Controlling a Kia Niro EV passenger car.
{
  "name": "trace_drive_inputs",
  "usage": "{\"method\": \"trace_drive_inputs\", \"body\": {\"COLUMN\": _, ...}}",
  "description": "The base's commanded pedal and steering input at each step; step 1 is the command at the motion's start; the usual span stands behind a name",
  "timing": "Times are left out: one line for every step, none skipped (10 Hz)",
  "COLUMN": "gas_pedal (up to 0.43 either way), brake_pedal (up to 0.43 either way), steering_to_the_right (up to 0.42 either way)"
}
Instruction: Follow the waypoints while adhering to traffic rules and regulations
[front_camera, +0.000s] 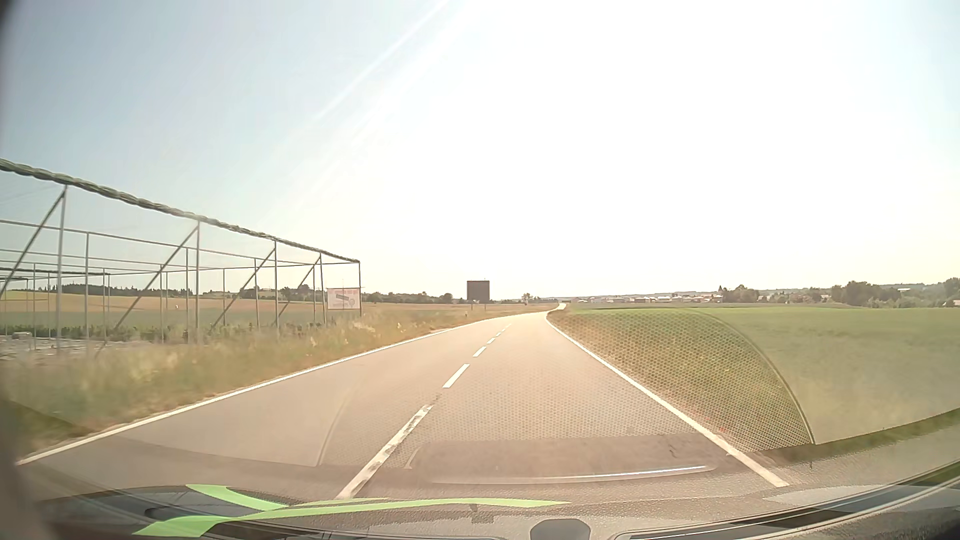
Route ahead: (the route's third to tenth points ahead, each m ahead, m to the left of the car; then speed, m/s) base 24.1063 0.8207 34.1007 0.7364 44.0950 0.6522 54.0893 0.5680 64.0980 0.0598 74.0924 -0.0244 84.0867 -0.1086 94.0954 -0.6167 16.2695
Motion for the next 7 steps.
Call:
{"method": "trace_drive_inputs", "body": {"gas_pedal": 0.240, "brake_pedal": 0.000, "steering_to_the_right": 0.001}}
{"method": "trace_drive_inputs", "body": {"gas_pedal": 0.220, "brake_pedal": 0.000, "steering_to_the_right": 0.001}}
{"method": "trace_drive_inputs", "body": {"gas_pedal": 0.209, "brake_pedal": 0.000, "steering_to_the_right": 0.001}}
{"method": "trace_drive_inputs", "body": {"gas_pedal": 0.209, "brake_pedal": 0.000, "steering_to_the_right": 0.001}}
{"method": "trace_drive_inputs", "body": {"gas_pedal": 0.209, "brake_pedal": 0.000, "steering_to_the_right": 0.001}}
{"method": "trace_drive_inputs", "body": {"gas_pedal": 0.209, "brake_pedal": 0.000, "steering_to_the_right": 0.001}}
{"method": "trace_drive_inputs", "body": {"gas_pedal": 0.228, "brake_pedal": 0.000, "steering_to_the_right": 0.001}}
